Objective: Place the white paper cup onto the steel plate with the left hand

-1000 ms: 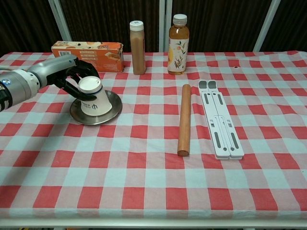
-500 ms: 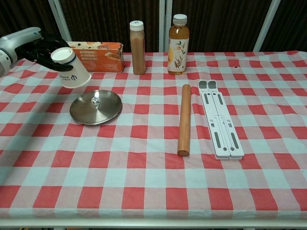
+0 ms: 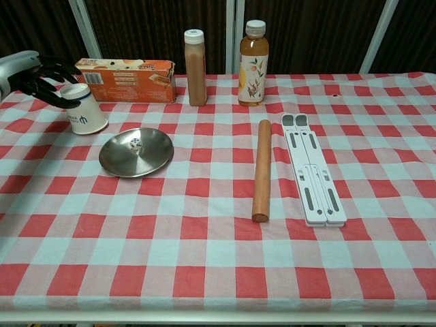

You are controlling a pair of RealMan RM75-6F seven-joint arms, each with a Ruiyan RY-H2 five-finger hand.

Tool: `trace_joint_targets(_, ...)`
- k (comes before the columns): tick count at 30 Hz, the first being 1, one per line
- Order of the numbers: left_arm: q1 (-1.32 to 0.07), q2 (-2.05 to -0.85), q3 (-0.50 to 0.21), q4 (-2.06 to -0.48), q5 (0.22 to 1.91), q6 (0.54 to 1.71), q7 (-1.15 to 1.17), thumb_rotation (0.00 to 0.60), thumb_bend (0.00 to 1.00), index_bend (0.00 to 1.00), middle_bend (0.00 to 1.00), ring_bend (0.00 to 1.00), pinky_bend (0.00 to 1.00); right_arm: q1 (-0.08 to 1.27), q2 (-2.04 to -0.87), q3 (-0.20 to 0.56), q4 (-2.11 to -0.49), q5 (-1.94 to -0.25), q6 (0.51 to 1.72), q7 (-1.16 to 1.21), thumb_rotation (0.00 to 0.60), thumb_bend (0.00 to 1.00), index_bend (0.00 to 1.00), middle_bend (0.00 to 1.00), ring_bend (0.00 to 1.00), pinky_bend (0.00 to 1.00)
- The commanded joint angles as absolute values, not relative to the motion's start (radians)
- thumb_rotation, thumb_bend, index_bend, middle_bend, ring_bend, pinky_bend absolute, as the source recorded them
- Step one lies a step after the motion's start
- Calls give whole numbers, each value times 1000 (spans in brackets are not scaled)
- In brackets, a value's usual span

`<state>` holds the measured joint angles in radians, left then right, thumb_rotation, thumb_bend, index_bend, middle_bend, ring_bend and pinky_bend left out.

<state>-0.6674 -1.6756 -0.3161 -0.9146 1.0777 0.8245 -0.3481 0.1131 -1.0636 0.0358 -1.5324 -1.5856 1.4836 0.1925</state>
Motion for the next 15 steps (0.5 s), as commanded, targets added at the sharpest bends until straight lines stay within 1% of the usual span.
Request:
trace_joint_targets(1, -577, -1580, -284, -1025, 1138, 965, -328, 600, 228, 206, 224, 133, 185, 113, -1063, 36, -1531, -1585, 1484, 195, 600, 151, 42, 190, 0, 69)
trace_joint_targets(5, -464, -1462, -227, -1145, 1191, 1104, -274, 600, 226, 206, 224, 133, 183, 108, -1066, 34, -1520, -1581, 1485, 208, 600, 151, 42, 188, 0, 69)
trace_joint_targets(8, -383, -1398, -189, -1206, 1209, 1197, -224, 600, 227, 206, 224, 133, 182, 103, -1072, 30, -1511, -1584, 1492, 216, 600, 152, 42, 180, 0, 69)
trace_joint_targets(12, -284, -1352, -141, -1254, 1228, 1319, -154, 600, 227, 206, 224, 134, 172, 97, -1082, 26, -1499, -1595, 1505, 222, 600, 152, 42, 149, 0, 68)
trace_joint_targets(15, -211, -1318, -95, -1310, 1262, 1404, -113, 600, 227, 206, 225, 134, 140, 94, -1087, 24, -1499, -1600, 1512, 221, 600, 152, 42, 143, 0, 69)
